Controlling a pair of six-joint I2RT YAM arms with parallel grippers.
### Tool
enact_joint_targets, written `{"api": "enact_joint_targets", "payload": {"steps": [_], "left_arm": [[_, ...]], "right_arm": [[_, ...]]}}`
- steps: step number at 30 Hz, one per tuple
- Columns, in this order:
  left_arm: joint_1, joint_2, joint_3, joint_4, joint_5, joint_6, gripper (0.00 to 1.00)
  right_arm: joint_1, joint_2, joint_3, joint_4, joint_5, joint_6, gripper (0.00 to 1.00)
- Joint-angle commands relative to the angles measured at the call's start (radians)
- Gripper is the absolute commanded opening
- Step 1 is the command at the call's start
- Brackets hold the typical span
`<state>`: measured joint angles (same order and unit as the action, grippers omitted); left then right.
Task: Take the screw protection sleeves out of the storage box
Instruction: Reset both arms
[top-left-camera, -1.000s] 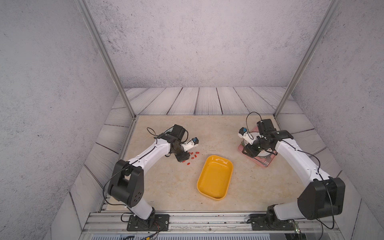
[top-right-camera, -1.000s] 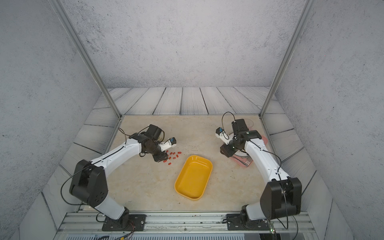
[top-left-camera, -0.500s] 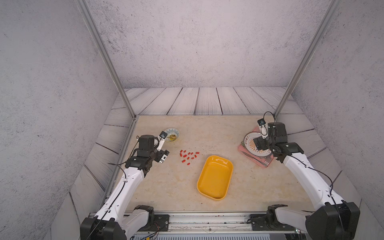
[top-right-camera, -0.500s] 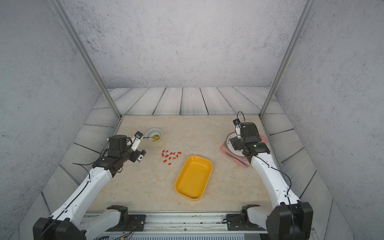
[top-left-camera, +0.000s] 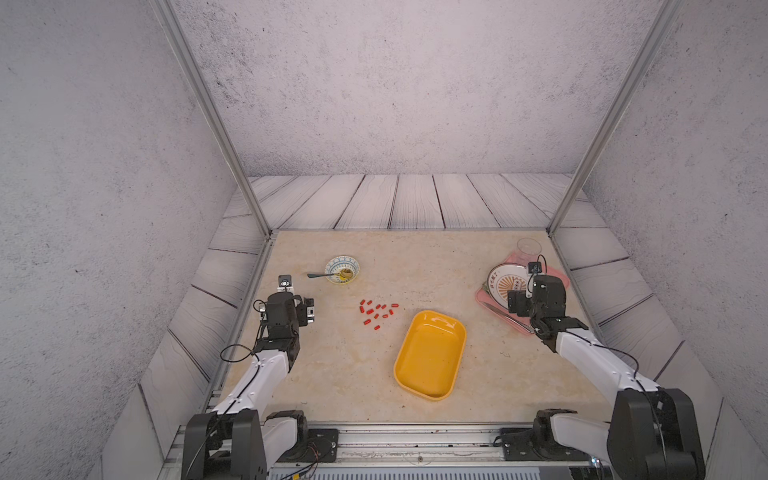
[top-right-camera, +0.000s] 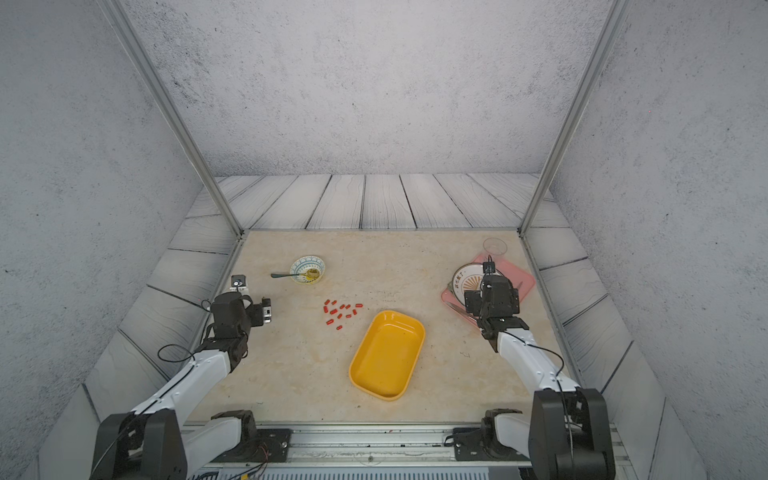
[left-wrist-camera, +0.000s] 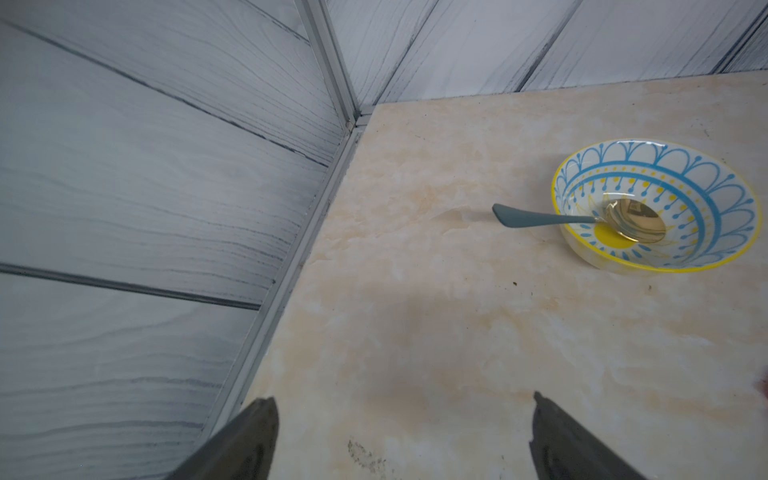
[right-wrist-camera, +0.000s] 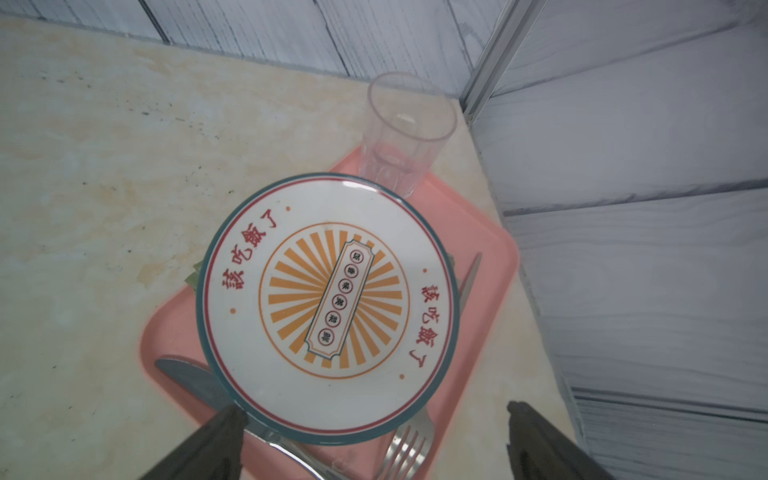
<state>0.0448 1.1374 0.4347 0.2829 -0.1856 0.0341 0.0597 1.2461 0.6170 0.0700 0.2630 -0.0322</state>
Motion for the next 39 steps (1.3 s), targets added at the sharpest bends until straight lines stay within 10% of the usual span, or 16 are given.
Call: {"api": "enact_joint_targets", "payload": {"steps": [1, 18, 39], "left_arm": [[0.009, 0.051, -0.055, 0.226, 0.061, -0.037, 0.98], [-0.013, 0.381, -0.075, 0.658, 0.155, -0.084, 0.98], [-0.033, 0.384, 0.022, 0.475, 0.092, -0.084, 0.98]], "right_arm": [[-0.002, 0.062, -0.056, 0.201, -0.063, 0.052, 1.00], [-0.009, 0.280, -0.196, 0.720, -0.116, 0.063, 0.99], [-0.013, 0.284, -0.158, 0.648, -0.111, 0.078, 1.00]]}}
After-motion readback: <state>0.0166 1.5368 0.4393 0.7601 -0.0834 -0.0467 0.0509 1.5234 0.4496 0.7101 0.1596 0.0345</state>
